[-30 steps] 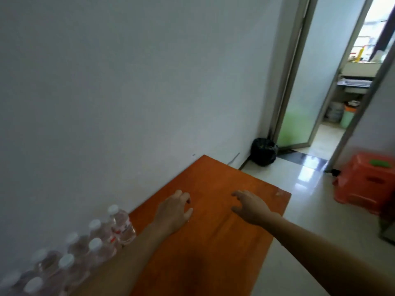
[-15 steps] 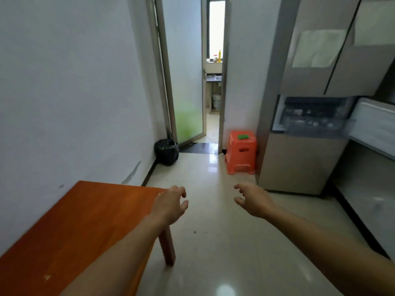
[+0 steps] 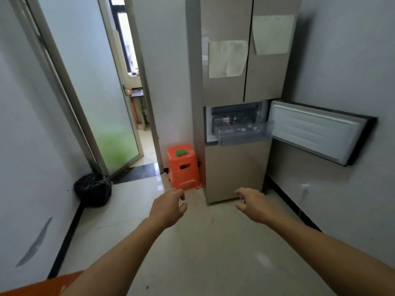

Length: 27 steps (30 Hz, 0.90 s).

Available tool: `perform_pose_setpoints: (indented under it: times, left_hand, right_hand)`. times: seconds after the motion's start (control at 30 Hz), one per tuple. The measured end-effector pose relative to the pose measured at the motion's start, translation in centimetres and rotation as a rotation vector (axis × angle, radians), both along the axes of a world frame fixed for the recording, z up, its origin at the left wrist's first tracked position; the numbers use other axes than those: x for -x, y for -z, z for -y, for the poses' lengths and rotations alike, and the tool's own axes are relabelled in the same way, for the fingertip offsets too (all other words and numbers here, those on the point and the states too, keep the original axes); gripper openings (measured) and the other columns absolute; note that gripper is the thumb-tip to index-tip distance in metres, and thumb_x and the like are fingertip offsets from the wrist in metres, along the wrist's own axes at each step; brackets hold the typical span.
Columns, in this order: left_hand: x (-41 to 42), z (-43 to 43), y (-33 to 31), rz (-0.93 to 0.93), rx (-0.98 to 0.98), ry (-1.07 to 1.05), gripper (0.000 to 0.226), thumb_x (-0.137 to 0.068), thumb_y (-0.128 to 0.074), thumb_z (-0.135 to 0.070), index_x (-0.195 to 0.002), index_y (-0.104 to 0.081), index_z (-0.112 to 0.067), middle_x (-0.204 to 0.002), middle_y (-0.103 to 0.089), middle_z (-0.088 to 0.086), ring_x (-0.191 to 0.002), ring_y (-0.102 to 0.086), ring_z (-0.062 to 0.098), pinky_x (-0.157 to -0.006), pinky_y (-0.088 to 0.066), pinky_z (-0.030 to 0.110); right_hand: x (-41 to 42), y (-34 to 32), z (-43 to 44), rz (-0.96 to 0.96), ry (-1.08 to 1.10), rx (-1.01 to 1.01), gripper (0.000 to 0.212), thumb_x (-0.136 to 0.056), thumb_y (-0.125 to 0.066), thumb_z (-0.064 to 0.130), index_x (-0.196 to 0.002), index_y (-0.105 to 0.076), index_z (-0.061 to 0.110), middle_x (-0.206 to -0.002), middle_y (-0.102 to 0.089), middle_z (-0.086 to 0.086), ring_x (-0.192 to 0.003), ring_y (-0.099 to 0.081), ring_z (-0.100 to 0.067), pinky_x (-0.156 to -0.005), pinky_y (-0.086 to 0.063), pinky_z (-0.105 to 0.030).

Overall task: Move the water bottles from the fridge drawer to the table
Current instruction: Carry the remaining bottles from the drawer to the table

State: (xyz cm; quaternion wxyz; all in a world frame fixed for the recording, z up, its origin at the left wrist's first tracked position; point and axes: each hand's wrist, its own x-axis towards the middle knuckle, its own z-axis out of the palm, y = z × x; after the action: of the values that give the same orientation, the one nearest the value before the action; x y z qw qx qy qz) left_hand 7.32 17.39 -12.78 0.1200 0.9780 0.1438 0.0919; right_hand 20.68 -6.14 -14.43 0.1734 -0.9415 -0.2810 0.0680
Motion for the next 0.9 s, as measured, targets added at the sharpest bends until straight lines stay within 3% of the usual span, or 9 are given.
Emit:
perform_pose_setpoints:
  times: [0.17,0.3,0.43,0.6,0.77,0.9]
  left_hand:
    - [-11.2,-2.8,-1.2,-0.007,0.018,0.155,0.011,-0.087,-0.057,-0.037,-0.086,-0.051,-0.028,-0.094,-0.057,-0.008,-0.081,-0.059,0.013,-0.076,-0.054,0.032]
    - [-19.1,-3.6,-1.9,-0.012,-0.01,0.249,0.015,-0.086,-0.055,-0.033,-0.077,-0.044,-0.029,-0.087,-0.056,-0.004,-0.076,-0.057,0.017,-0.072,-0.054,0.039]
    - [-26.2,-2.4,-0.8,-0.063,-0.033,0.342,0.01,-0.085,-0.052,-0.032,-0.086,-0.051,-0.023,-0.093,-0.058,0.001,-0.083,-0.059,0.023,-0.072,-0.051,0.039]
    - [-36.2,-1.0,0.4,-0.085,-0.066,0.386,0.02,-0.087,-0.052,-0.032,-0.102,-0.056,-0.019,-0.103,-0.057,0.002,-0.091,-0.058,0.023,-0.073,-0.049,0.035]
    - [-46.9,-0.4,0.1,-0.08,-0.068,0.338,0.021,-0.087,-0.053,-0.033,-0.102,-0.056,-0.02,-0.104,-0.057,0.003,-0.092,-0.058,0.025,-0.076,-0.049,0.036]
    - [-53.5,-0.2,-0.3,-0.067,-0.042,0.294,0.018,-0.087,-0.053,-0.034,-0.1,-0.054,-0.021,-0.104,-0.057,0.001,-0.091,-0.057,0.021,-0.078,-0.051,0.038]
  right_hand:
    - [-7.9,-1.3,-1.1,-0.033,0.16,-0.031,0.042,-0.09,-0.06,0.037,-0.129,-0.055,0.022,-0.117,-0.063,-0.003,-0.102,-0.06,-0.02,-0.084,-0.047,-0.03]
    - [-12.8,-0.9,-0.4,-0.063,0.236,-0.054,0.042,-0.092,-0.058,0.034,-0.131,-0.053,0.021,-0.119,-0.061,-0.002,-0.103,-0.058,-0.018,-0.079,-0.041,-0.025]
    - [-18.7,0.6,1.5,-0.103,0.315,-0.062,0.042,-0.091,-0.057,0.034,-0.131,-0.051,0.023,-0.114,-0.06,0.0,-0.092,-0.054,-0.014,-0.076,-0.043,-0.026]
    - [-28.2,2.0,3.1,-0.08,0.345,-0.069,0.042,-0.09,-0.06,0.035,-0.13,-0.054,0.023,-0.111,-0.062,0.0,-0.093,-0.057,-0.015,-0.076,-0.046,-0.028]
    - [-40.2,2.3,3.4,-0.072,0.31,-0.102,0.042,-0.09,-0.061,0.037,-0.128,-0.055,0.022,-0.115,-0.064,-0.001,-0.099,-0.06,-0.018,-0.073,-0.041,-0.025]
    - [-48.9,0.8,2.7,-0.063,0.276,-0.124,0.041,-0.088,-0.063,0.039,-0.126,-0.057,0.023,-0.112,-0.066,0.0,-0.096,-0.061,-0.016,-0.079,-0.05,-0.03]
